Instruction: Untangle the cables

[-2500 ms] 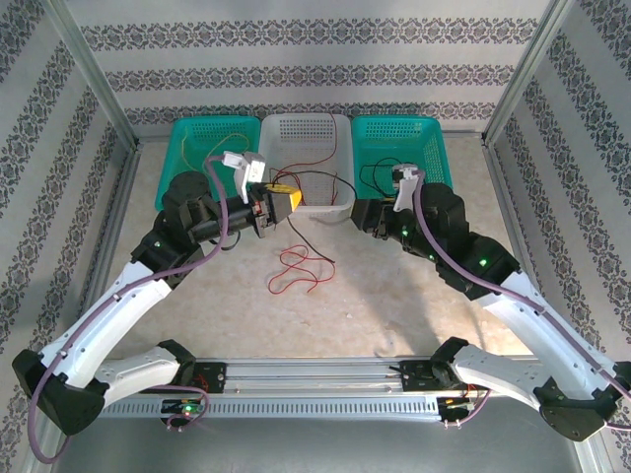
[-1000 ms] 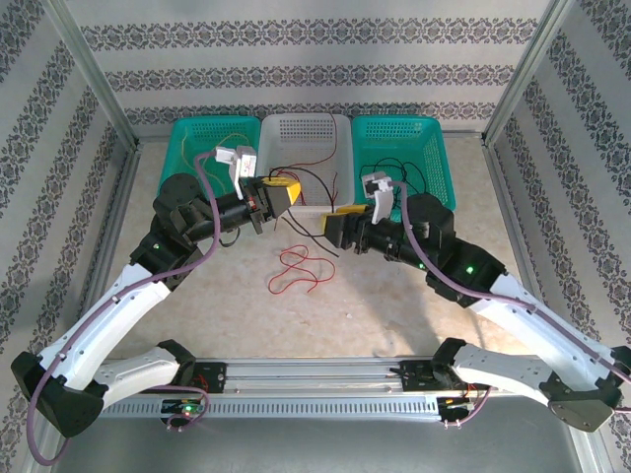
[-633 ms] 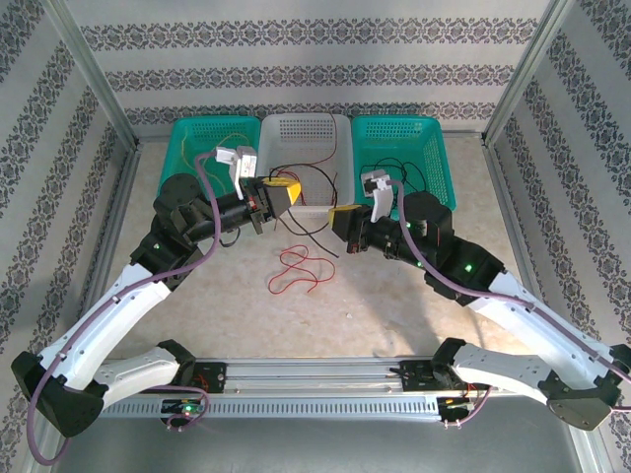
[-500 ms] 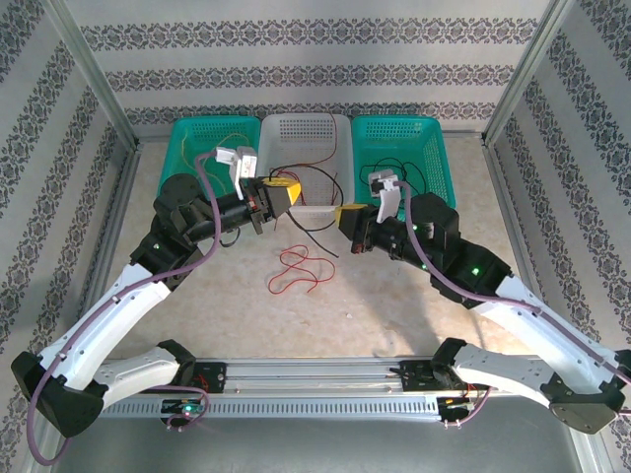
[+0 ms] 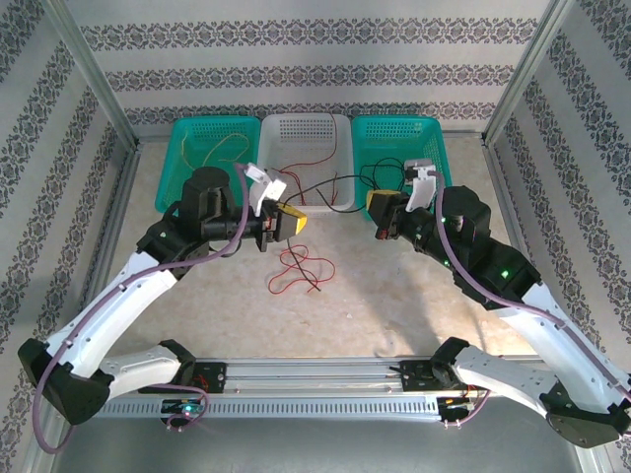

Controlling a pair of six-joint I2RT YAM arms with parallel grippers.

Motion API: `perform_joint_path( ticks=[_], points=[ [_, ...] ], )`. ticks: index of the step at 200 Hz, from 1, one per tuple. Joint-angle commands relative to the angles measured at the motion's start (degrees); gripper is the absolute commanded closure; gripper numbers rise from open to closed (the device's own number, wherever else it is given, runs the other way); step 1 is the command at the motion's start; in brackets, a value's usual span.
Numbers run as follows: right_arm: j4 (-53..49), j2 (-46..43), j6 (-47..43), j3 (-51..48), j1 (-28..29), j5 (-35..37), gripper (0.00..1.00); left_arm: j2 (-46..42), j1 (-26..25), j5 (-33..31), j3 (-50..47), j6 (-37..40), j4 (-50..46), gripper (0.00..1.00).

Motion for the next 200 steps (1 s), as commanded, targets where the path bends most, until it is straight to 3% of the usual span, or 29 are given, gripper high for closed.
perform_joint_path(
  ticks=[1, 11, 18, 54, 101, 155, 200],
  points=[
    [-2.8, 1.3, -1.3, 3.0, -0.4, 2.0, 1.00, -0.6, -0.7, 0.7, 0.1, 1.7, -0.9, 0.82],
    [-4.3, 2.1, -1.5, 4.0, -0.5, 3.1, 1.00, -1.2, -0.6, -2.7, -0.5, 1.0, 0.5, 0.48],
    [-5.4, 2.7, -1.6, 5.0, -0.7, 4.0, 1.00, -1.8, -0.6, -5.0, -1.1, 0.6, 1.8, 0.33],
    [-12.2, 7.6, -1.5, 11.5, -6.0, 4.2, 1.00, -5.5, -0.6, -14.5, -5.1, -3.1, 9.3, 0.12],
    [-15.4, 17.2, -0.8, 23.0, -18.1, -2.5, 0.98, -7.4, -0.6, -33.2, -7.5, -8.4, 7.7, 0.07],
    [-15.2, 29.5, 1.1, 31.2, -31.1, -6.1, 0.95, -7.9, -0.6, -31.9, -7.9, -11.0, 5.9, 0.16],
    [-14.3, 36.7, 1.9, 24.9, -38.4, -7.5, 0.74, -8.2, -0.5, -33.8, -8.0, -11.3, 3.7, 0.14]
  ],
)
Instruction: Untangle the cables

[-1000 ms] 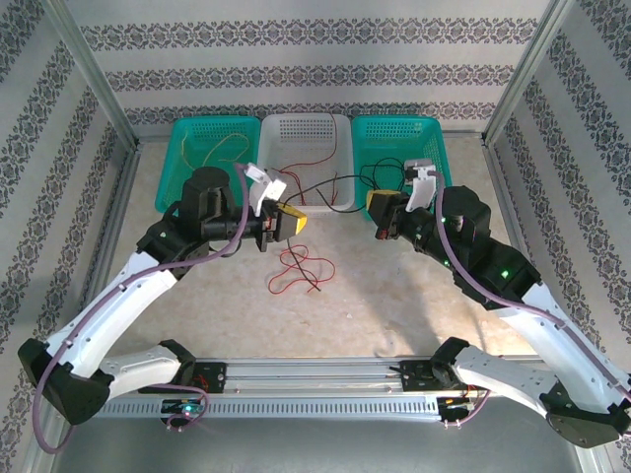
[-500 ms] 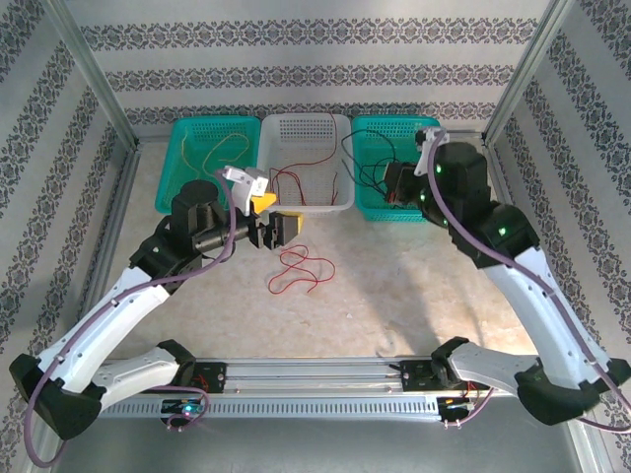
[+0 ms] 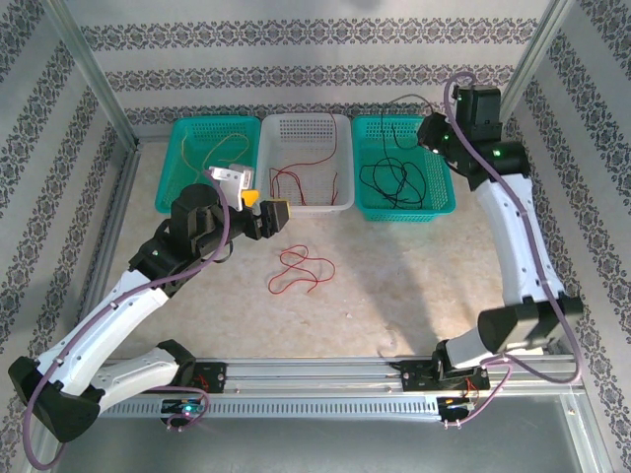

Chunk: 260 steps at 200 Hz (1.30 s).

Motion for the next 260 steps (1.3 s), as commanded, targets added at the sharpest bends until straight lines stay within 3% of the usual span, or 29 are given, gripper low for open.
perform_joint_path(
  ticks=[1, 24, 45, 95, 130, 154, 201, 260],
  points=[
    [-0.4, 2.2, 1.1, -4.4, -2.2, -1.6, 0.74, -1.1, -0.5, -1.9, 0.1, -1.3, -2.2, 0.14],
    [2.5, 0.0, 1.8, -11.8, -1.5, -3.5, 0.63, -0.8, -0.5, -3.1, -0.5, -1.4, -3.2, 0.12],
    [3.8, -3.7, 1.3, -16.8, 1.4, -2.5, 0.59, 0.4, -0.5, -4.5, -0.4, -1.4, -4.3, 0.11],
    [6.9, -14.0, -0.9, -27.7, 17.9, 3.2, 0.51, 6.4, -0.5, -2.2, 0.0, -2.6, -6.2, 0.10],
    [9.9, -20.7, 2.7, -37.2, 28.4, 6.8, 0.42, 15.0, -0.5, 3.5, 1.3, -2.1, -12.6, 0.23],
    [12.4, -23.5, 7.8, -44.1, 30.5, 6.5, 0.41, 21.0, -0.6, 7.6, 3.1, -1.2, -16.8, 0.28],
    [17.5, -19.8, 13.3, -49.7, 33.8, 3.6, 0.43, 28.3, -0.7, 7.6, 3.1, -0.6, -19.8, 0.34],
    [18.1, -2.0, 13.2, -45.0, 36.6, -1.1, 0.45, 26.9, -0.9, 6.4, 3.2, -0.4, -19.6, 0.36]
  ],
)
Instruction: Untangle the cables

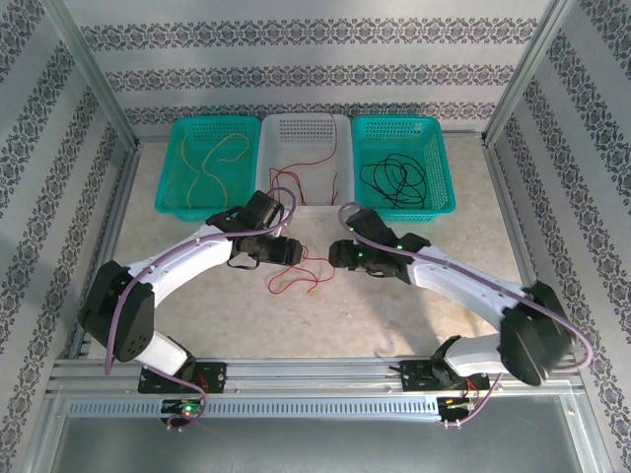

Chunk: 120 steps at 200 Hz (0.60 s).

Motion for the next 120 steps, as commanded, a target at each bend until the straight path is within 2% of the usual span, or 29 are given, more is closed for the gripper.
perform_joint_path(
  ticks=[1, 44, 76, 120],
  points=[
    [-0.2, 6.0, 0.1, 3.7, 1.0, -1.9, 0.45, -2.4, -0.9, -0.3, 1.6, 1.3, -1.8, 0.36],
    [-1.2, 14.8, -2.3, 8.4, 2.5, -3.3, 0.48, -5.4, -0.9, -0.9, 1.6, 1.4, -2.2, 0.36],
    [-2.1, 18.7, -2.8, 10.0, 2.1, -2.8, 0.56, -7.4, -0.8, -0.2, 1.9, 0.6, -0.9, 0.36],
    [-5.5, 21.4, -2.7, 12.7, 2.0, -1.4, 0.54, -8.4, -0.8, 1.3, 3.0, 0.2, 0.4, 0.36]
  ],
)
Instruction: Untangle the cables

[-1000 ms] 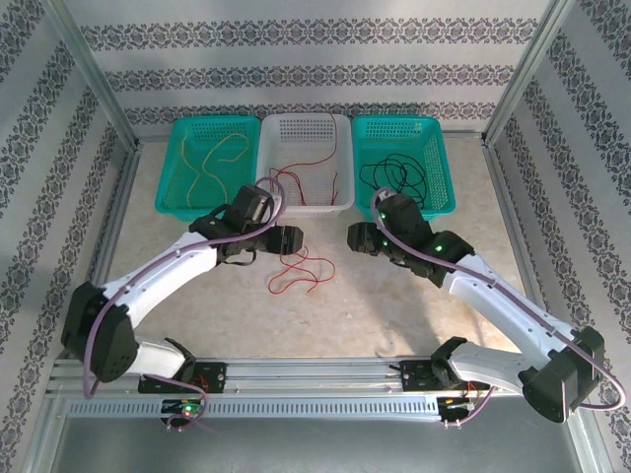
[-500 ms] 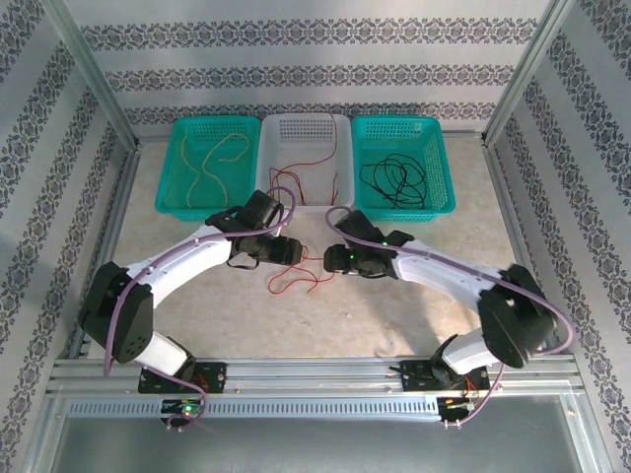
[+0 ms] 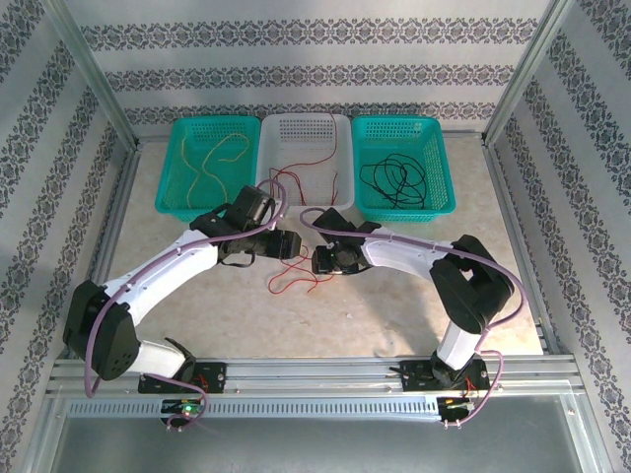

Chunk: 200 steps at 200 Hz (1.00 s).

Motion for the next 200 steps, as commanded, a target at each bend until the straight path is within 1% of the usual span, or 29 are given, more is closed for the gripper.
perform_joint_path(
  ticks=[1, 29, 54, 87, 108, 135, 146, 159, 184, 200],
  points=[
    [-3.6, 1.0, -0.9, 2.2, -0.1, 1.0, 0.53, -1.5, -0.8, 1.0, 1.9, 0.0, 0.4, 0.36],
    [-2.3, 0.1, -1.2, 1.6, 0.0, -0.8, 0.50, -2.0, -0.8, 1.2, 1.6, 0.0, 0.6, 0.36],
    [-1.5, 1.0, -1.8, 2.3, 1.0, -4.6, 0.53, -2.0, -0.8, 1.4, 1.2, -0.1, 1.2, 0.36],
    [-2.2, 2.1, -1.2, 3.5, 2.0, -5.4, 0.53, -2.2, -0.8, 1.8, 1.3, -0.4, 1.9, 0.36],
    [-2.5, 4.5, -1.4, 4.8, 2.2, -8.0, 0.53, -2.3, -0.8, 1.9, 1.5, -0.3, 1.9, 0.36],
    [-6.0, 9.0, -2.5, 9.0, 2.8, -8.8, 0.55, -2.5, -0.8, 2.0, 1.9, -0.1, 1.5, 0.37],
    [-6.4, 9.9, -2.6, 9.8, 2.8, -8.6, 0.57, -2.8, -0.7, 2.0, 1.9, -0.1, 1.5, 0.37],
    [-6.4, 10.3, -2.5, 10.1, 2.6, -8.4, 0.63, -3.2, -0.7, 2.0, 1.8, -0.1, 1.6, 0.37],
    [-6.2, 9.4, -2.5, 9.9, 2.5, -7.5, 0.84, -3.7, -0.7, 2.6, 1.4, -0.1, 1.6, 0.37],
    [-5.2, 7.1, -2.5, 9.0, 2.8, -6.4, 0.91, -3.7, -0.7, 4.1, 1.2, -0.2, 2.3, 0.37]
  ],
)
